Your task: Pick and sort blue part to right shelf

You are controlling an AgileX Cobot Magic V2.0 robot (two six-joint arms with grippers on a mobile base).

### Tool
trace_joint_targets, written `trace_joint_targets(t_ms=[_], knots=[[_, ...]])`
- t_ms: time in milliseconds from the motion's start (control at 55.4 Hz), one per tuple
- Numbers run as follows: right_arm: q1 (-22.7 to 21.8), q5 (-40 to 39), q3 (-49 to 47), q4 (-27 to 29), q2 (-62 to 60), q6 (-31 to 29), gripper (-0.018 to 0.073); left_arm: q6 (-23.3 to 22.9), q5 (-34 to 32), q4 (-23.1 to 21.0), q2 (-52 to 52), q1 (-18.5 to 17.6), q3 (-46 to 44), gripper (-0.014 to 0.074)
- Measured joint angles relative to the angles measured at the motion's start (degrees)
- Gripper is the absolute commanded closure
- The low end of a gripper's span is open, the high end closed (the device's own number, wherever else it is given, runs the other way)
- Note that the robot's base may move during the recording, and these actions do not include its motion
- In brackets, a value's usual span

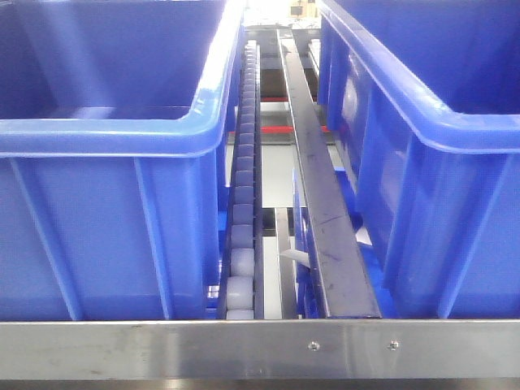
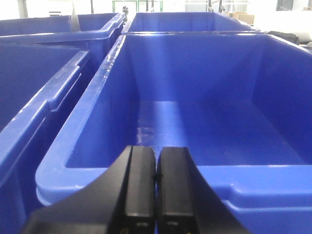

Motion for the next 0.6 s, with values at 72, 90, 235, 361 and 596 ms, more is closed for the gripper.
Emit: trace_joint_targets(t_ms=[72,90,235,361,596], knots=[[0.0,0.0,0.0,0.0,0.0,0.0,0.0525,0.0,0.0,0.0,0.0,0.0,0.0,0.0472],[0.0,0.0,0.0,0.0,0.0,0.0,0.0525,0.0,0.0,0.0,0.0,0.0,0.0,0.0472],[0.0,0.0,0.0,0.0,0.0,0.0,0.0525,0.0,0.0,0.0,0.0,0.0,0.0,0.0472],[0.0,0.0,0.0,0.0,0.0,0.0,0.0525,0.0,0.0,0.0,0.0,0.0,0.0,0.0472],[0.0,-3.6,2.55,-0.35,0.0,0.0,0.0528,0.09,0.0,-0.09,0.0,0.0,0.0,0.0472]])
